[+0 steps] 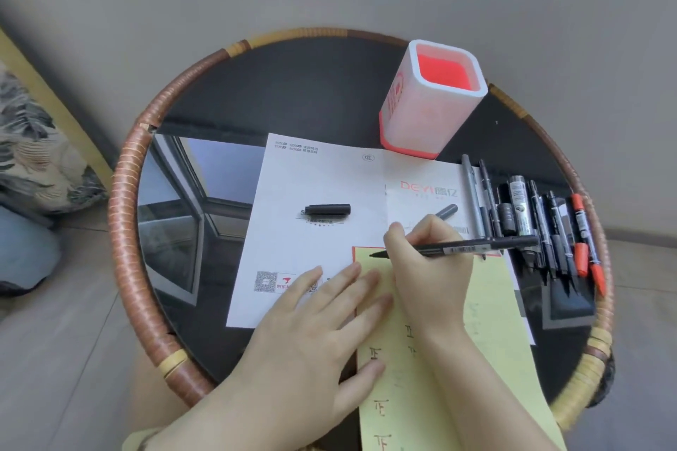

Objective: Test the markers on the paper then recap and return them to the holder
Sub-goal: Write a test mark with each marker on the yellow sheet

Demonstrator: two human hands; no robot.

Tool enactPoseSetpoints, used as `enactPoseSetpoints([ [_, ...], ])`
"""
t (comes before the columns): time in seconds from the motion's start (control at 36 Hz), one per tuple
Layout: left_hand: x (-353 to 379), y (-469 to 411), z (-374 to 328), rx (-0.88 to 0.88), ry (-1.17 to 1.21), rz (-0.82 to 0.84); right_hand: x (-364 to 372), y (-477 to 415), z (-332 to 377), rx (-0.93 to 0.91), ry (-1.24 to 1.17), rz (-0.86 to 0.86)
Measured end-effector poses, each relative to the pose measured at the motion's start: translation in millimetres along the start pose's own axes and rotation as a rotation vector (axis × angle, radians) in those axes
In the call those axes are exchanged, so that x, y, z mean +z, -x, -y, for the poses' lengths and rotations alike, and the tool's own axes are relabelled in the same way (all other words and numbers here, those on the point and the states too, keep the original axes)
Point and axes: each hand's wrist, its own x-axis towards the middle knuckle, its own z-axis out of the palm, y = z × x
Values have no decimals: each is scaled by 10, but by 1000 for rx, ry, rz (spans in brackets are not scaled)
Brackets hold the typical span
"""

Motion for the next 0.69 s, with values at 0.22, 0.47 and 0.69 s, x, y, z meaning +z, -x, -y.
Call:
enactPoseSetpoints([
  [0.22,-80,17,39,7,12,87,1,-9,-19,-44,45,7],
  [0.47,-139,8,132,57,4,160,18,-8,-30,-51,49,31],
  [0.69,-144,-11,131,53,18,160,39,-12,-47,-53,58,47],
])
